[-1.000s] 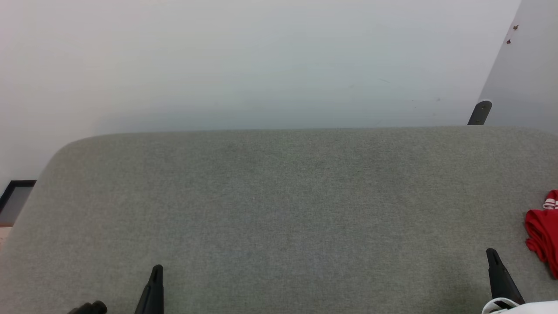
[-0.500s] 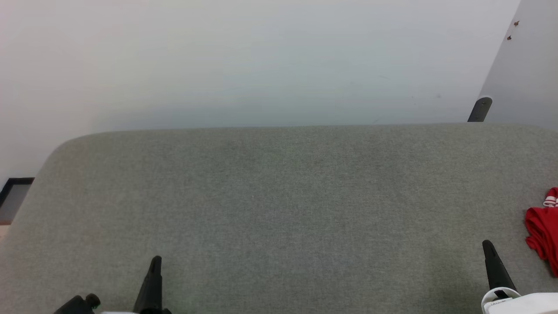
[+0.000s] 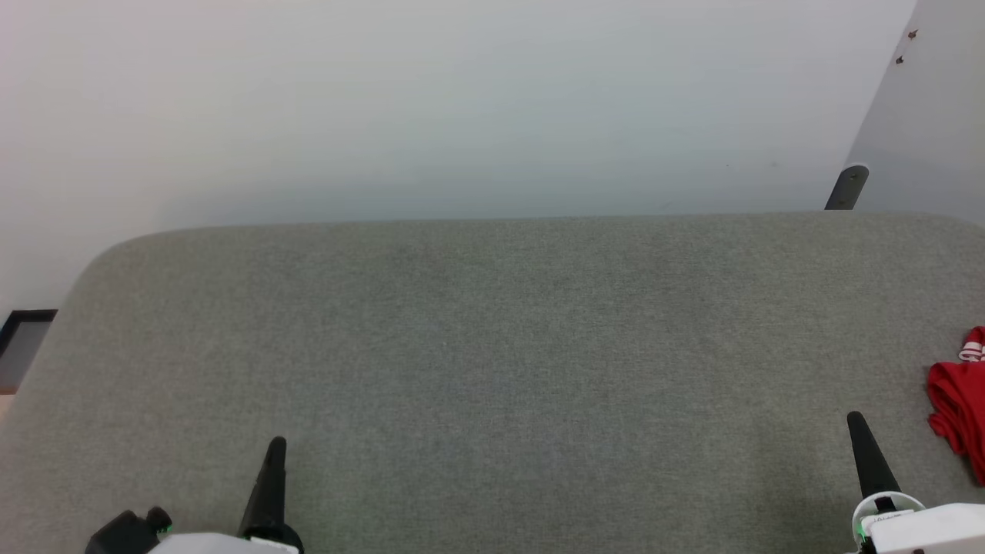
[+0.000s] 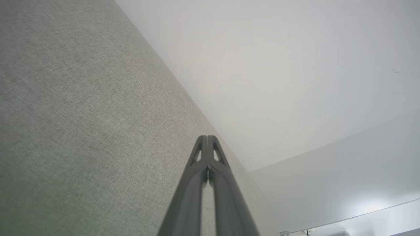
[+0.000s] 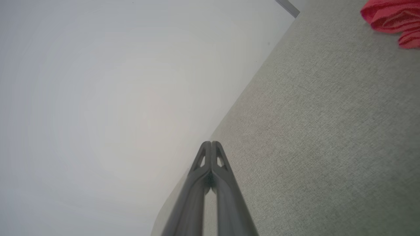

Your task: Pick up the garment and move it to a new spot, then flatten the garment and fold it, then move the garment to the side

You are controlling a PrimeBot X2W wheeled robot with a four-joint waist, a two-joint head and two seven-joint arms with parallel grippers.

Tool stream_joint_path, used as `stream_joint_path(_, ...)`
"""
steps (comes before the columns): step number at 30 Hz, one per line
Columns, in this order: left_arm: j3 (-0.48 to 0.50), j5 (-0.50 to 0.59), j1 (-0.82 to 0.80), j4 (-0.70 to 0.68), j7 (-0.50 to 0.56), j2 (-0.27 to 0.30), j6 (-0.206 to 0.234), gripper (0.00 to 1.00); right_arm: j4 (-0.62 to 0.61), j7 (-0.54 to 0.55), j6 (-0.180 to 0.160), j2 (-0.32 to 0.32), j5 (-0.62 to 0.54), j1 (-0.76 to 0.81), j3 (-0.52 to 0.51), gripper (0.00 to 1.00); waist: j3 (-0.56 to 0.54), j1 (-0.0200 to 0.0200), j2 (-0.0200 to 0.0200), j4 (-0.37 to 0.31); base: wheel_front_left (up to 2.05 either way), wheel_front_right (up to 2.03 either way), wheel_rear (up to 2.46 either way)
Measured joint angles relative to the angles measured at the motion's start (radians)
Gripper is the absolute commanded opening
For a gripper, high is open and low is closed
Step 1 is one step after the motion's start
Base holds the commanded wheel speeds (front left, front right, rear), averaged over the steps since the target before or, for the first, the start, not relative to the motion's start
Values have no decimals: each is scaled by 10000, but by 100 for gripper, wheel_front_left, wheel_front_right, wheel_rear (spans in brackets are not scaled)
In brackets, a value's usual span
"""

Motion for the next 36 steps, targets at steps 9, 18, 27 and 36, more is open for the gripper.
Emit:
stream_joint_path(9,79,-930,-234,111,255,-36,0,0,102,174,-2,59,784,-132,-33,0,60,0,0,-17,0,0,0)
stream_joint_path(18,155,-1756,-448,203,454,-86,0,0,176,339,-6,113,1559,-307,-61,0,121,0,0,-35,0,0,0)
stream_joint_path(27,224,-2535,-640,280,700,-130,0,0,251,487,-6,163,2232,-489,-88,0,182,0,0,-52,0,0,0)
stream_joint_path(36,290,-3235,-836,355,892,-163,0,0,322,614,-6,222,2855,-591,-105,0,242,0,0,-69,0,0,0)
